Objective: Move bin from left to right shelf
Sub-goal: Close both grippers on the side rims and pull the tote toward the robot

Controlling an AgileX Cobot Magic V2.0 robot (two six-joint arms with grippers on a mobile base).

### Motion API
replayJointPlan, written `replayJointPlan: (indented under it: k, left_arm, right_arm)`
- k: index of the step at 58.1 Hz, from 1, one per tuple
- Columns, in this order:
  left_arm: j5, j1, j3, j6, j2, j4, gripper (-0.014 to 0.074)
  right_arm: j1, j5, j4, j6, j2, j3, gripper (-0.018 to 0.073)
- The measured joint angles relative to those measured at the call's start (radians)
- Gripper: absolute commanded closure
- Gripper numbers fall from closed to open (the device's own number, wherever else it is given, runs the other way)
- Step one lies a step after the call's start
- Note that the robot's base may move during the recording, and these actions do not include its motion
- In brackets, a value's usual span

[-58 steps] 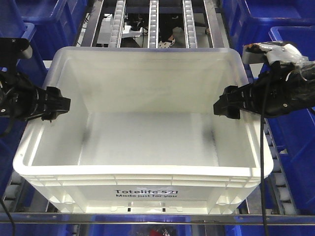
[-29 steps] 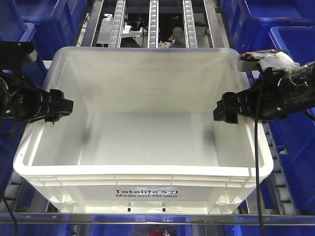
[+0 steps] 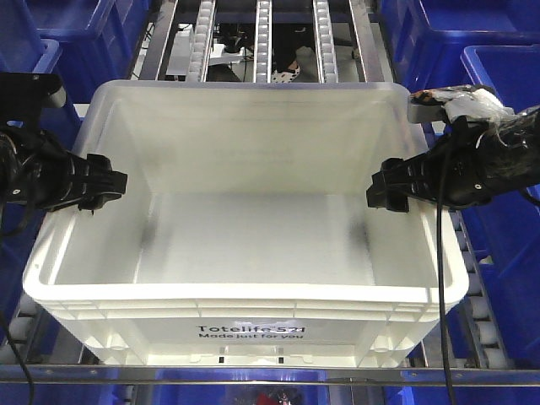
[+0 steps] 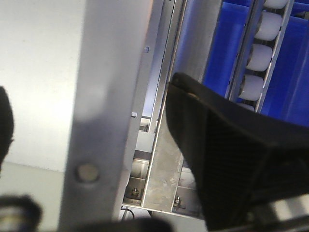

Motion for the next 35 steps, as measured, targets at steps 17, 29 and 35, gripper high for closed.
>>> replayJointPlan:
  k: [17, 29, 35]
  left_arm:
    - [-0.010, 0.000, -0.001, -0.002, 0.000, 0.001, 0.0557]
    - [-0.027, 0.000, -0.001, -0.021, 0.002, 0.001, 0.0604]
    - [-0.032, 0.000, -0.001, -0.021, 0.002, 0.001, 0.0604]
  right_arm:
    - [0.000, 0.003, -0.011, -0.001, 0.001, 0.000, 0.0559]
    - [0.000, 0.002, -0.007, -0.004, 0.001, 0.000, 0.0567]
    - [0.000, 0.001, -0.007, -0.006, 0.001, 0.000, 0.0567]
